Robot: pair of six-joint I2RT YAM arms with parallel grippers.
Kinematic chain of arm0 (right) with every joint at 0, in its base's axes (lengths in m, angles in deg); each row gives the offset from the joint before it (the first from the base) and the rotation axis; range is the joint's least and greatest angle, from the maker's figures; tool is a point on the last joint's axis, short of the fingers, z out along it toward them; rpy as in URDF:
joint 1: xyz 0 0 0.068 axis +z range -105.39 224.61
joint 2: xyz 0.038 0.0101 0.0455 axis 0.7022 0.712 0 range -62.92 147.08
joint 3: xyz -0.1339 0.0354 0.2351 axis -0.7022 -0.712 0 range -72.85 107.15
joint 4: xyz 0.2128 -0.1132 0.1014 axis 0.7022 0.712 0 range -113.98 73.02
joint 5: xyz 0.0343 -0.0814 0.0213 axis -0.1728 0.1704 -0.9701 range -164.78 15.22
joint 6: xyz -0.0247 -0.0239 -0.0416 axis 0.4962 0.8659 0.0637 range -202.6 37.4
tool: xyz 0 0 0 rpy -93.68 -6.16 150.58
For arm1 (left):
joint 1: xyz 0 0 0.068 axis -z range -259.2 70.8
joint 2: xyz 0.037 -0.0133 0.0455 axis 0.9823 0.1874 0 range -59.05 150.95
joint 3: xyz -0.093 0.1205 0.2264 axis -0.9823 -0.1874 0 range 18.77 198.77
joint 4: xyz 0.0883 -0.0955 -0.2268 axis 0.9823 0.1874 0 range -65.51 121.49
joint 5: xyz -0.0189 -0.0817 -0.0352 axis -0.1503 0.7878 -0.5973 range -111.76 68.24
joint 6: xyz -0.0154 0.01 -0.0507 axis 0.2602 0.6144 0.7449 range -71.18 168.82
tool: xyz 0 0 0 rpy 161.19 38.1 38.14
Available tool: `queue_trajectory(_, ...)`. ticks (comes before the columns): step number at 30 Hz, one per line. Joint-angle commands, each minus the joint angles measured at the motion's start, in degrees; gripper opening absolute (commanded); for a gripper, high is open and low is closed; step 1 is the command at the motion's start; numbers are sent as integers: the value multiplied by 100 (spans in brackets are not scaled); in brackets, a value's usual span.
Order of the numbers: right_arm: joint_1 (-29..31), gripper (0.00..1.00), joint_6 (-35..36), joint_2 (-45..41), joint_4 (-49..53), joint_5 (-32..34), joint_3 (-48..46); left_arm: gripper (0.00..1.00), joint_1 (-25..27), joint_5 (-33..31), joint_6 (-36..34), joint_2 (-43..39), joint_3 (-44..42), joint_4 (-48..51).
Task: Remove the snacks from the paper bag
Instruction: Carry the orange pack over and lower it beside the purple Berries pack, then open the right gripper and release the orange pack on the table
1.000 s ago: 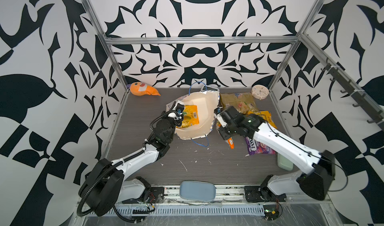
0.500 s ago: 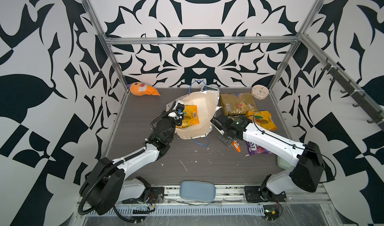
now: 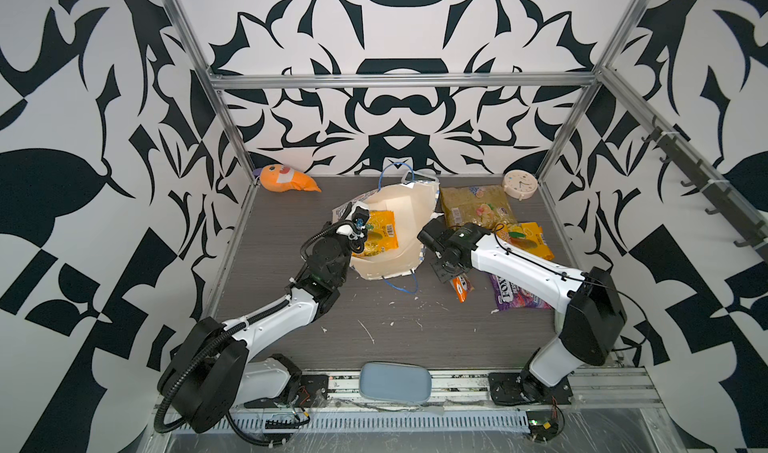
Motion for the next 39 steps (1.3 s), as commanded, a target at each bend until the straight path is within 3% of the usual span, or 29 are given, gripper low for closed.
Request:
queue_trajectory(1,0,0,-1025,-32,270,-93,293,0,5,56,-81,-120,150,-133)
queue_trajectory(8,-125,0,-1593,213,951,368,258,0,-21,163,-110,-108,161,-62)
queue_trajectory(18,-500,0,-1673,320,917,723,187,0,-30,202,-18,-134,87,-151)
queue_trajectory(39,-628,1,-2098,701,1095,675,-117,0,-30,150,-21,-169,22,-290)
